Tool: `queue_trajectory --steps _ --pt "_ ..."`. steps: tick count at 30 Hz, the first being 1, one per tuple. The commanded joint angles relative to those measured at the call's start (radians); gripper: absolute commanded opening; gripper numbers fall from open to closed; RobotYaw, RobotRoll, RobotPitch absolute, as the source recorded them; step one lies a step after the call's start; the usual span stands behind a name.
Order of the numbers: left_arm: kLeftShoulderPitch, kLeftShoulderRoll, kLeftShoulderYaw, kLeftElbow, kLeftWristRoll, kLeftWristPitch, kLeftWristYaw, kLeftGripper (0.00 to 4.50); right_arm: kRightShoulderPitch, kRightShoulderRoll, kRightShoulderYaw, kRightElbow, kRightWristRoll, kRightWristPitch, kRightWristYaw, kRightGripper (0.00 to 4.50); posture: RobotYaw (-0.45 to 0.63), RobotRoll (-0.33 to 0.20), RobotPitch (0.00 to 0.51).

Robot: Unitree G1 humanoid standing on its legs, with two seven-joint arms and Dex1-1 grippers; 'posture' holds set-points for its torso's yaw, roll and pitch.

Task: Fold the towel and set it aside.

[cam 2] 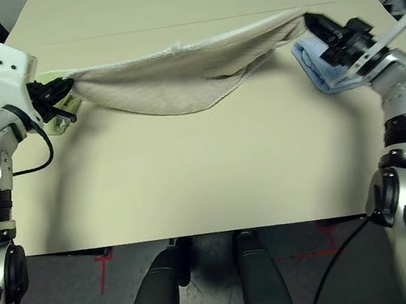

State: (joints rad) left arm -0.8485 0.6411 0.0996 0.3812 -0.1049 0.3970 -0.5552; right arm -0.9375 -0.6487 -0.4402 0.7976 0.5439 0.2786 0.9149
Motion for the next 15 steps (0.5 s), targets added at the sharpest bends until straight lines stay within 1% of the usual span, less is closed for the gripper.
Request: queue_trajectory --steps 1,4,8,12,15 --pt "-0.071 -0.014 0.023 0.156 0.043 -0.074 0.111 0.01 -0.054 0.058 0.035 0.062 -0.055 -0.096 -0.063 0.0 -0.02 0.0 0.278" --pt "-0.153 -0.027 0.018 0.306 0.072 -0.183 0.188 0.01 -0.121 0.104 0.041 0.129 -0.084 -0.182 -0.12 0.0 -0.02 0.0 0.284" --pt "-0.28 -0.039 0.011 0.511 0.102 -0.354 0.249 0.01 -0.222 0.133 0.033 0.272 -0.139 -0.351 -0.253 0.0 -0.01 0.0 0.297" --pt "-0.395 -0.047 0.01 0.665 0.118 -0.517 0.288 0.01 -0.314 0.138 0.002 0.374 -0.151 -0.48 -0.359 0.0 0.0 0.0 0.302" --pt "-0.464 -0.051 0.014 0.73 0.122 -0.617 0.304 0.01 -0.373 0.117 -0.034 0.418 -0.133 -0.548 -0.421 0.0 0.0 0.0 0.303"
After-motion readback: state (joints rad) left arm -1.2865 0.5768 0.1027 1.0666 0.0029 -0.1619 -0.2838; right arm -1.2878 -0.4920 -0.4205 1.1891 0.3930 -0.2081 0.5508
